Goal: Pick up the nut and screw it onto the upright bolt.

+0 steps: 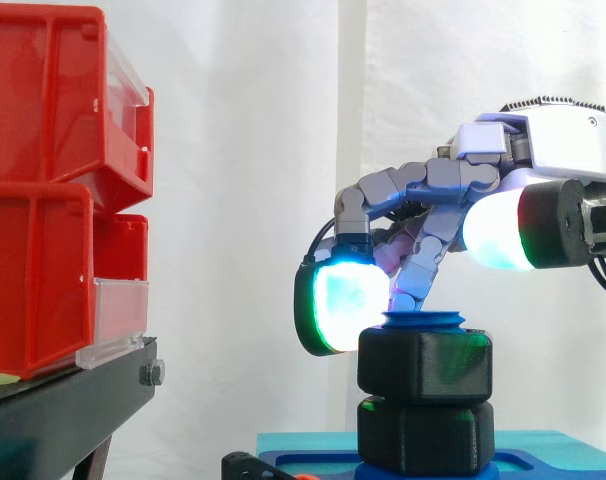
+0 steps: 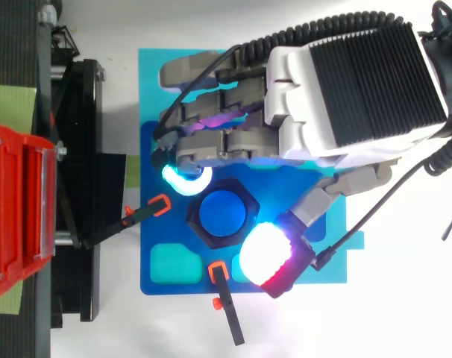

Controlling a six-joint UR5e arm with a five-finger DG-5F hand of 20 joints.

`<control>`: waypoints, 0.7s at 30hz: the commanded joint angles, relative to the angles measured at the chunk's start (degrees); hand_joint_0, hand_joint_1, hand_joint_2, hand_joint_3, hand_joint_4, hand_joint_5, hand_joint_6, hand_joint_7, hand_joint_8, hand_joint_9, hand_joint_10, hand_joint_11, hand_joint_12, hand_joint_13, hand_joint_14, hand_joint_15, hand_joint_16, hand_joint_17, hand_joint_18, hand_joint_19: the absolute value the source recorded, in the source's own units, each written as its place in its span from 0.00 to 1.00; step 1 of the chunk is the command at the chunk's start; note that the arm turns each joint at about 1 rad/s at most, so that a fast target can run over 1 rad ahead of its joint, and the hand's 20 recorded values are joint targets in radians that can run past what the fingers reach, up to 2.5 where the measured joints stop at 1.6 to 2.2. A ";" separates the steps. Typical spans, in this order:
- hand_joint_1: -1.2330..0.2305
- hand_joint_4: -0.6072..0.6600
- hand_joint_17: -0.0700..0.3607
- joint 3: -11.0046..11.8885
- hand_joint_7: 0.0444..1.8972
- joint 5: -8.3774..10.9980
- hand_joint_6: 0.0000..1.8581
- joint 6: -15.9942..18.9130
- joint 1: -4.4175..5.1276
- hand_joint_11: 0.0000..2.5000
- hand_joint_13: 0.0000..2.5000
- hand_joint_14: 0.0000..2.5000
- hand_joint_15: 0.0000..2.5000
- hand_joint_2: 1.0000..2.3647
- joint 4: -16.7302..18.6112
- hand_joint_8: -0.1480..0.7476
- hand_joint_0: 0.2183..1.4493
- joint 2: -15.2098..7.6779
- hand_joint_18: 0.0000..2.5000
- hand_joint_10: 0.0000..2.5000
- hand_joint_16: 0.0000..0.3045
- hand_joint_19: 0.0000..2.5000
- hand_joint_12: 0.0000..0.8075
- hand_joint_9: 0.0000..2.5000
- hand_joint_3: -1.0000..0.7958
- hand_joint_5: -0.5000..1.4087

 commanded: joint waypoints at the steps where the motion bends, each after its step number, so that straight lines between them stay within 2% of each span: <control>1: 0.63 0.63 0.33 -0.05 0.68 0.00 0.27 0.00 -0.25 0.00 0.27 0.00 0.00 0.00 0.05 0.47 0.24 0.00 0.12 0.00 0.11 0.01 0.36 0.45 0.28 0.27; 8: 0.63 0.62 0.33 0.04 0.73 0.00 0.27 -0.09 -0.96 0.00 0.30 0.00 0.00 0.00 0.05 0.47 0.25 0.00 0.15 0.00 0.10 0.02 0.35 0.50 0.28 0.29; 12: 0.61 0.58 0.31 -0.05 0.77 -0.18 0.27 -0.09 -1.40 0.01 0.36 0.00 0.01 0.00 0.13 0.44 0.25 0.00 0.23 0.00 0.09 0.04 0.32 0.58 0.28 0.30; 13: 0.61 0.57 0.30 -0.05 0.77 -0.27 0.27 -0.09 -1.66 0.02 0.39 0.00 0.02 0.00 0.13 0.44 0.26 0.00 0.26 0.00 0.09 0.06 0.30 0.62 0.28 0.31; 16: 0.59 0.56 0.28 0.04 0.74 -0.44 0.28 -0.09 -2.10 0.03 0.43 0.00 0.02 0.00 0.05 0.40 0.26 0.00 0.33 0.00 0.08 0.09 0.28 0.67 0.28 0.31; 21: 0.59 0.55 0.28 0.04 0.74 -0.71 0.29 -0.09 -2.45 0.02 0.45 0.00 0.02 0.00 -0.13 0.40 0.26 0.00 0.35 0.00 0.07 0.10 0.27 0.68 0.28 0.31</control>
